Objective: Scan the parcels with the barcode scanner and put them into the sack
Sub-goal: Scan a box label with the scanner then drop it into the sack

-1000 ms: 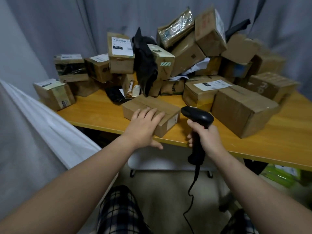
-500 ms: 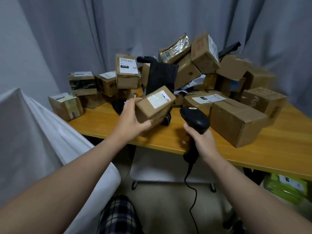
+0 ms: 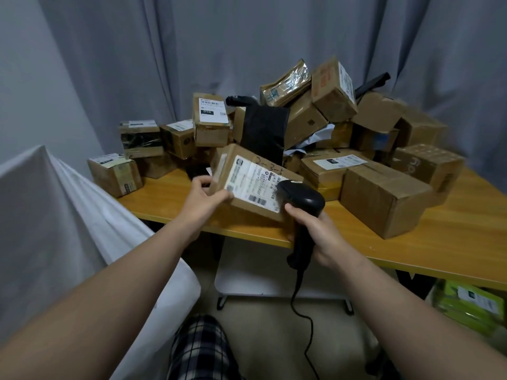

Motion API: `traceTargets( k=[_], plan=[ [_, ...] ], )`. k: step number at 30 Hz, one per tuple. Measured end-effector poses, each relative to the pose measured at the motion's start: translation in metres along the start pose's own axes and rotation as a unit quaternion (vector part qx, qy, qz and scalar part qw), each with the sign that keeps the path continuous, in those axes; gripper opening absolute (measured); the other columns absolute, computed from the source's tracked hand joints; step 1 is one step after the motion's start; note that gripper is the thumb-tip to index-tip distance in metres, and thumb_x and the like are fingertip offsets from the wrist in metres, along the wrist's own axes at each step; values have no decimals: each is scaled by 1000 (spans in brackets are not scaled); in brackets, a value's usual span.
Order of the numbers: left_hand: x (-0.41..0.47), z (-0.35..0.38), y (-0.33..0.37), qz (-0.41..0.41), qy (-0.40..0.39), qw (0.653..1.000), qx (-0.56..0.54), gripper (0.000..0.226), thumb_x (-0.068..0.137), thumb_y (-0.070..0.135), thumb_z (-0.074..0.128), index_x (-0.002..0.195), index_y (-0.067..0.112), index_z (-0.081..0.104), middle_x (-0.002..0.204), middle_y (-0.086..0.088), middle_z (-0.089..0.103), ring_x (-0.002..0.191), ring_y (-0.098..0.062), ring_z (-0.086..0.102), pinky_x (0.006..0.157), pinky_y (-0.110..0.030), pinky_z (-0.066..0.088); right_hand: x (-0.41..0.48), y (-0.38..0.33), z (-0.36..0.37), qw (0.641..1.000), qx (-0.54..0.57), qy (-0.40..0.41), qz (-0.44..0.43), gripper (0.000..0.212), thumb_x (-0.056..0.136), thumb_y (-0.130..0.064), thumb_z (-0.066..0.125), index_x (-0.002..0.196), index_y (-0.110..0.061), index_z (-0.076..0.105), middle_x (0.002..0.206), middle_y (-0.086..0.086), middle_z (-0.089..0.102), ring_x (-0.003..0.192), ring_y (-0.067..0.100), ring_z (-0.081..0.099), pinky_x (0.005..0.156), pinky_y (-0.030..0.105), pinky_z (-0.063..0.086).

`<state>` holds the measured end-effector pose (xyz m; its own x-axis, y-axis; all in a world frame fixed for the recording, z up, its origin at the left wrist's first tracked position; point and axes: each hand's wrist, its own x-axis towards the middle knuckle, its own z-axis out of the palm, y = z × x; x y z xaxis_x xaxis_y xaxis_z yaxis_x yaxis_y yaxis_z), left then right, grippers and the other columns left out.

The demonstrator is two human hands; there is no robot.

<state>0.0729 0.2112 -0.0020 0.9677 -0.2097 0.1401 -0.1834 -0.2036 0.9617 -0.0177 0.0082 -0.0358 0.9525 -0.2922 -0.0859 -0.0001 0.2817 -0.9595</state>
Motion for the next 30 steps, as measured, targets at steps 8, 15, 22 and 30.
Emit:
traceTargets(
  k=[8, 15, 22, 30],
  plan=[
    [0, -11, -1, 47, -96, 989, 98, 113, 82, 1, 71, 151, 32, -13, 128, 5, 44, 98, -7, 58, 67, -7, 48, 1, 8, 13, 997, 68, 21, -26, 30, 79, -19, 76, 106, -24, 66, 110, -1, 71, 112, 22, 60, 100, 43, 49],
    [5, -1, 10, 74, -94, 987, 108, 63, 86, 21, 70, 136, 24, 32, 125, 3, 46, 104, -3, 52, 65, -6, 45, 4, -10, 6, 985, 98, 60, -131, 38, 75, -21, 77, 112, -21, 66, 107, -3, 74, 109, 15, 65, 99, 38, 49],
    [18, 13, 10, 53, -98, 960, 257, 73, 72, 52, 77, 127, 27, 36, 126, 5, 52, 118, -16, 49, 99, -43, 46, 5, -24, 0, 985, 55, 60, -153, 32, 81, -18, 74, 110, -25, 64, 109, -6, 70, 107, 10, 64, 94, 33, 52],
    [10, 20, 14, -2, -97, 979, 177, 51, 82, 29, 74, 124, 12, 51, 112, 0, 62, 92, -8, 61, 72, -20, 52, 10, -42, 8, 966, -98, 80, -227, 62, 76, -33, 81, 130, -19, 53, 120, -4, 64, 112, 12, 60, 93, 35, 52]
  ],
)
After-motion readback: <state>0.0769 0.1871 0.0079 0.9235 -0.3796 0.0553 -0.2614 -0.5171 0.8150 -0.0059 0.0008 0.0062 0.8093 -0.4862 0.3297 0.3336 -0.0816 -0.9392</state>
